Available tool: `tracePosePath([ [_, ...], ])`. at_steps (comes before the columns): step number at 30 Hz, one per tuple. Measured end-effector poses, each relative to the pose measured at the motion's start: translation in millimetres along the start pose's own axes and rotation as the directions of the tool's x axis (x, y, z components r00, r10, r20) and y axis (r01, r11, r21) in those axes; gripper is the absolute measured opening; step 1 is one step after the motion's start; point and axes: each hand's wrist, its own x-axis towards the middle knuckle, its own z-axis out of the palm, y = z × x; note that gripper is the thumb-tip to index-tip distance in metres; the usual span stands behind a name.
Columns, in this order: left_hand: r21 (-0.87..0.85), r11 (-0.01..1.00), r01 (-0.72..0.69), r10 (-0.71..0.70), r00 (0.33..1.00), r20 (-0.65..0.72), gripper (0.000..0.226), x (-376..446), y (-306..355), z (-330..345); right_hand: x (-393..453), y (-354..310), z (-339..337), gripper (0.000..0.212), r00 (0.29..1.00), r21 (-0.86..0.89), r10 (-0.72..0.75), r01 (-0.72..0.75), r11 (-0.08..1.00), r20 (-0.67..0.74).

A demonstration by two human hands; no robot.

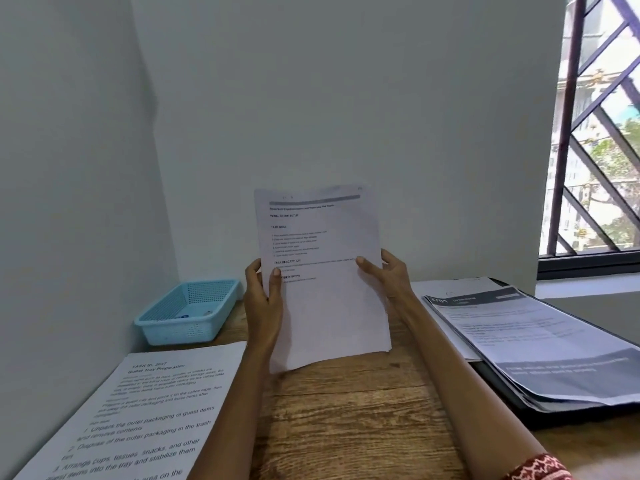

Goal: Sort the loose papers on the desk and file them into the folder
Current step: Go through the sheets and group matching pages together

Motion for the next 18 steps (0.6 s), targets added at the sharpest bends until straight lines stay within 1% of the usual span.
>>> tracePosePath([
  [3, 0.004, 1.000, -0.019, 0.020, 1.000, -0.016, 0.034, -0.8, -1.7, 0.9, -0.7, 1.5, 0.1, 0.013, 1.000, 0.013, 0.006, -0.006, 1.000, -0.003],
  [6, 0.012, 0.999, -0.030, 0.031, 0.999, -0.028, 0.031, -1.7, -4.1, 1.5, -1.5, 3.0, 1.2, 0.015, 1.000, 0.014, 0.019, -0.019, 1.000, -0.006],
  [10, 0.022, 0.999, -0.041, 0.042, 0.998, -0.036, 0.027, -3.5, -5.7, 1.1, -3.7, 2.2, 2.8, 0.012, 0.999, 0.017, 0.035, -0.035, 0.999, -0.002],
  [14, 0.035, 0.999, -0.036, 0.037, 0.999, -0.029, 0.023, -4.4, -10.2, 2.0, -7.2, 3.8, 4.0, 0.012, 0.999, 0.005, 0.048, -0.048, 0.999, 0.009],
  [18, 0.040, 0.999, -0.034, 0.034, 0.999, -0.016, 0.024, -4.5, -13.5, 2.1, -7.5, 6.0, 4.8, 0.012, 0.999, 0.000, 0.045, -0.045, 0.999, 0.009],
])
